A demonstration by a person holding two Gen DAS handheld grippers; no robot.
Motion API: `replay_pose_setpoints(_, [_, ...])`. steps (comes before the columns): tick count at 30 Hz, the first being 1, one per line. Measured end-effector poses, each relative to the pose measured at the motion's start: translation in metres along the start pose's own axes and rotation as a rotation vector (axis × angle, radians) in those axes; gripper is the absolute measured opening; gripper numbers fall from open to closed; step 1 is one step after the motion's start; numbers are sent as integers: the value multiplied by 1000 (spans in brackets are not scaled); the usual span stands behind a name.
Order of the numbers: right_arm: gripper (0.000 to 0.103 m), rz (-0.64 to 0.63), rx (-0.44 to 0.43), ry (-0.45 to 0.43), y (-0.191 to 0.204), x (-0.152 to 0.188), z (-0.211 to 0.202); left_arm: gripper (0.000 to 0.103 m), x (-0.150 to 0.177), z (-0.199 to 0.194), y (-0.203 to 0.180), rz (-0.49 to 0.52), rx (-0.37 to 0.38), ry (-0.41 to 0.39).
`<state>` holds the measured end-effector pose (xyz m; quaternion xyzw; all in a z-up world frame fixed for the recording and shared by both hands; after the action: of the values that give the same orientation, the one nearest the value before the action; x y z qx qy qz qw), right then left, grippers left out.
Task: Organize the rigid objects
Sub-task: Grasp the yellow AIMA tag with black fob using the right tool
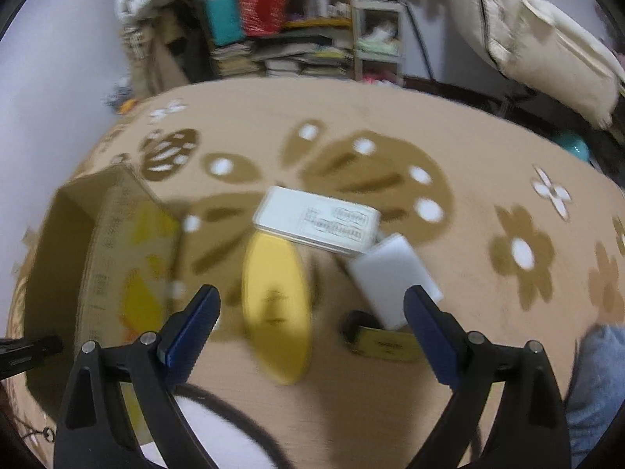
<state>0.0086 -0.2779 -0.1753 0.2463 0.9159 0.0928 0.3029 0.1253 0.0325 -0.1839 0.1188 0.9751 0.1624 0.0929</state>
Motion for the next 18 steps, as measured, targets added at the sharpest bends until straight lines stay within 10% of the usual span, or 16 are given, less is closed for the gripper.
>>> replay_pose_setpoints(8, [99, 103, 47, 59, -33, 11, 20, 14, 1, 0, -1, 1, -3, -1])
replay_pose_setpoints(18, [71, 134, 113, 149, -48, 29, 47, 14, 1, 0, -1, 5, -9, -3])
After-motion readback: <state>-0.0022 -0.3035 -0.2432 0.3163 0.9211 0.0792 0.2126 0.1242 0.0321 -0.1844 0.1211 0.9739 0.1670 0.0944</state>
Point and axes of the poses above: each gripper's, at about its wrist camera, not at the fingertips, and z roughly the way its jaws point, y to its left, x to its underside, the point moved 4 cm from there along z, roughly the way its jaws point, and after that the axes turned 15 degrees about -x, right-handed, at the moved point
